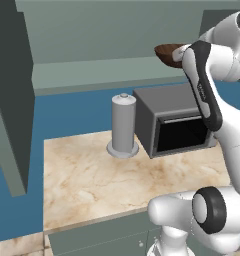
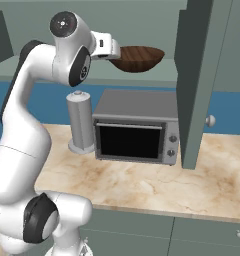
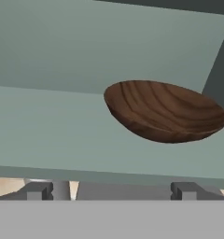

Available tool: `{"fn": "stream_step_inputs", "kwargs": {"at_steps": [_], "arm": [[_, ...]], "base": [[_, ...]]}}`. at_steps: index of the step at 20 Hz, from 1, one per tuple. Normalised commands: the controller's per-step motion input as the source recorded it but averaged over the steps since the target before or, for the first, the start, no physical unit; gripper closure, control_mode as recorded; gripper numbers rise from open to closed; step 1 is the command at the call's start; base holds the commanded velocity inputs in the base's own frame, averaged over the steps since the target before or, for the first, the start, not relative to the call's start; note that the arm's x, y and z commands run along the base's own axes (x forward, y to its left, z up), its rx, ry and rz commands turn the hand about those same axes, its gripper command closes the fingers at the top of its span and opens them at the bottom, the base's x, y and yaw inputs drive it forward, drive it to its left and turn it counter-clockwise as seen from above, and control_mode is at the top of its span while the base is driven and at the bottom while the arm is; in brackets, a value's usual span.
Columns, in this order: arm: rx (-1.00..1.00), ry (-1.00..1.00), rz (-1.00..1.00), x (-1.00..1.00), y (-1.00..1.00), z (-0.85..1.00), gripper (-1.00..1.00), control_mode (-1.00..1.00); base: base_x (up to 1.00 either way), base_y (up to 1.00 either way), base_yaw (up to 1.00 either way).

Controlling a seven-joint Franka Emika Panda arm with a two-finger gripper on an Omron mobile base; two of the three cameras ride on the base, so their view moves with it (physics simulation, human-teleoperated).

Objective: Move the bowls from the cabinet to the plates on the dining table.

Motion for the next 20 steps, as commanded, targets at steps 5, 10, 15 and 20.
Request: {"fn": "stream_step_inputs", "kwargs": {"at_steps": [5, 10, 15, 20], "arm": [[-0.01, 0.00, 0.00, 0.25, -0.03, -0.02, -1.00, -1.00], [-0.02, 0.00, 0.01, 0.33, -0.08, -0.06, -1.00, -1.00], [-0.01, 0.02, 0.01, 0.30, -0.07, -0.02, -1.00, -1.00], [-0.01, 0.02, 0.02, 0.37, -0.06, -0.03, -1.00, -1.00]], "base": [[0.00, 0.00, 0.00], [0.00, 0.00, 0.00], [0.00, 0.00, 0.00], [0.00, 0.00, 0.00]]}}
